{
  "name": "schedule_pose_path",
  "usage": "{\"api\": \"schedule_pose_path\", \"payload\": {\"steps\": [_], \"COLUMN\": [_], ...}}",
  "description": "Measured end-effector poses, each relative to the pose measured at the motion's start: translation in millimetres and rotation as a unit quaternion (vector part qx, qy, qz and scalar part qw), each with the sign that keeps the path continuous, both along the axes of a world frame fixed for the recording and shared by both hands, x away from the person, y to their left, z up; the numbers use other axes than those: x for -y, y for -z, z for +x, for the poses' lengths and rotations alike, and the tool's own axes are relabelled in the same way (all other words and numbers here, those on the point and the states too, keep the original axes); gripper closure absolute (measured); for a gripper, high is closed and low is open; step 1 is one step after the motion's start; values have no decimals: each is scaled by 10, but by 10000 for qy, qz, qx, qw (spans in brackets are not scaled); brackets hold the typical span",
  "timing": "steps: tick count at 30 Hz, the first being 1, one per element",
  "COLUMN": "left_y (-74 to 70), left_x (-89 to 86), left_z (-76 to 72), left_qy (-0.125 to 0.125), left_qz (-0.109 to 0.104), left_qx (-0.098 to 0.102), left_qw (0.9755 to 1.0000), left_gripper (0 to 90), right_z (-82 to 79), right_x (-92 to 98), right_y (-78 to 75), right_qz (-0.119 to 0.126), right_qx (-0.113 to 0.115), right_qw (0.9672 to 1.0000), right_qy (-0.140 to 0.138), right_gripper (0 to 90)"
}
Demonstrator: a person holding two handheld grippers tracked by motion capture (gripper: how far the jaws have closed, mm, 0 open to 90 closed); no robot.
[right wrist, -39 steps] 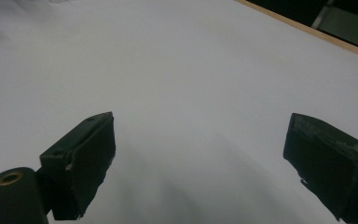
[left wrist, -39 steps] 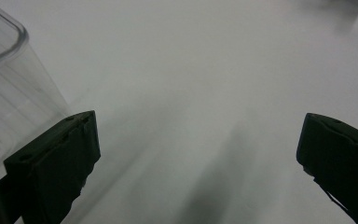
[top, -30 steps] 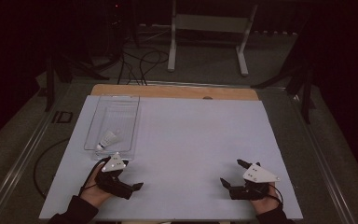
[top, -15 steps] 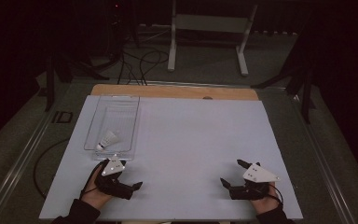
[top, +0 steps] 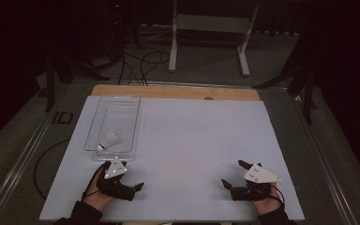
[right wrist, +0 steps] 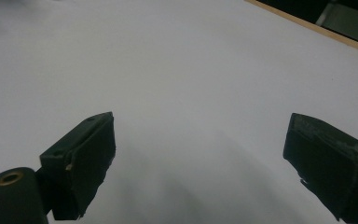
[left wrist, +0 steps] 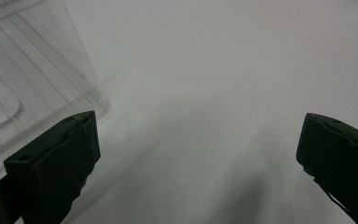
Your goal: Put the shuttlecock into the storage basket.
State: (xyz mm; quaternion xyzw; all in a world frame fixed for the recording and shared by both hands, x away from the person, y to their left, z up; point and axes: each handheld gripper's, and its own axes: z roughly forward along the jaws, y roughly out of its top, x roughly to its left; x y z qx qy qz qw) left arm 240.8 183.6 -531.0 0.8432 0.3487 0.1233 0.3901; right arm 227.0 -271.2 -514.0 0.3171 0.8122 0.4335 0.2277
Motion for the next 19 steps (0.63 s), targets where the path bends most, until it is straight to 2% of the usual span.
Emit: {"api": "schedule_pose_path", "payload": {"steps": [19], "left_y": [16], "left_x": [5], "left_z": [-9], "left_qy": [5], "left_qz": [-87], "left_qx": [21], "left_qw": [10000], "left_gripper": [1], "right_z": [21], "right_x": [12], "right_y": [20], "right_qz": [33], "right_qx": [-36], "right_qw": [10000], "right_qy": [-7], "right_gripper": [91]}}
